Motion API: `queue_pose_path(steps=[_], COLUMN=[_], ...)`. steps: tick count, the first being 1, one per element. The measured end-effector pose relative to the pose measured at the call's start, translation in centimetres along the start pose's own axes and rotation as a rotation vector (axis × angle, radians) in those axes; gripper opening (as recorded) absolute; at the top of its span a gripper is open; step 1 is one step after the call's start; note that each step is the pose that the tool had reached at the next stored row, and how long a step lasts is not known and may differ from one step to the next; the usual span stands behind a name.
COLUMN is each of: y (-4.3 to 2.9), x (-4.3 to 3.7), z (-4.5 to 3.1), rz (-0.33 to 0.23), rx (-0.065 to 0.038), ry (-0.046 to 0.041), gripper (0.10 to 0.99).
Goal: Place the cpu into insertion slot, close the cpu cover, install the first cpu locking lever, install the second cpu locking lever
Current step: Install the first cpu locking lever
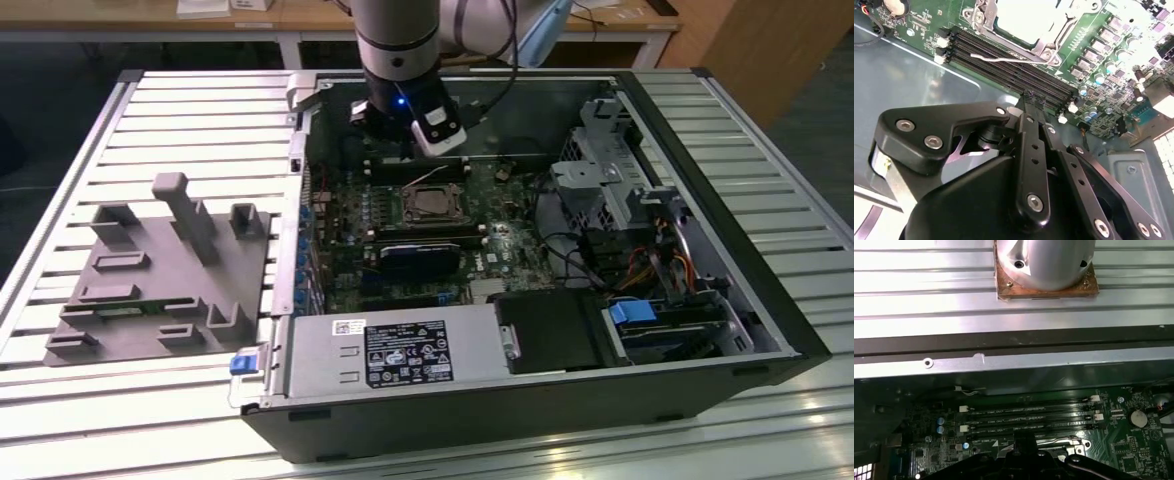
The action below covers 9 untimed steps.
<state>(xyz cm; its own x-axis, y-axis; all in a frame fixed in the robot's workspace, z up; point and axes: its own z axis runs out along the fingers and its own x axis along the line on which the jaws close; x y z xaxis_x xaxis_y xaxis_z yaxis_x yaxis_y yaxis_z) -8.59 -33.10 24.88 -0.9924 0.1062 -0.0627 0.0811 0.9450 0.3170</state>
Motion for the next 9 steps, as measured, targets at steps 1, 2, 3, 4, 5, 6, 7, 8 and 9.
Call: queue_pose_path(steps=[1, 2, 3, 4, 5, 6, 7, 8, 9], y=[-0.01, -0.02, -0.03, -0.04, -0.06, -0.07, -0.09, -0.11, -0.11], x=[0.0, 0.0, 0.0, 0.01, 0.02, 0.03, 0.03, 0.04, 0.03], z=[0.02, 0.05, 0.08, 0.12, 0.18, 0.23, 0.3, 0.33, 0.32], rz=[0.0, -0.001, -0.002, -0.005, -0.007, -0.01, -0.012, -0.013, -0.013], rx=[0.0, 0.0, -0.001, -0.001, -0.003, -0.004, -0.004, -0.005, -0.005], ry=[-0.0003, -0.0018, -0.0061, -0.0131, -0.0215, -0.0285, -0.0347, -0.0372, -0.0372], gripper=[0.106, 0.106, 0.106, 0.106, 0.106, 0.106, 0.106, 0.106, 0.106])
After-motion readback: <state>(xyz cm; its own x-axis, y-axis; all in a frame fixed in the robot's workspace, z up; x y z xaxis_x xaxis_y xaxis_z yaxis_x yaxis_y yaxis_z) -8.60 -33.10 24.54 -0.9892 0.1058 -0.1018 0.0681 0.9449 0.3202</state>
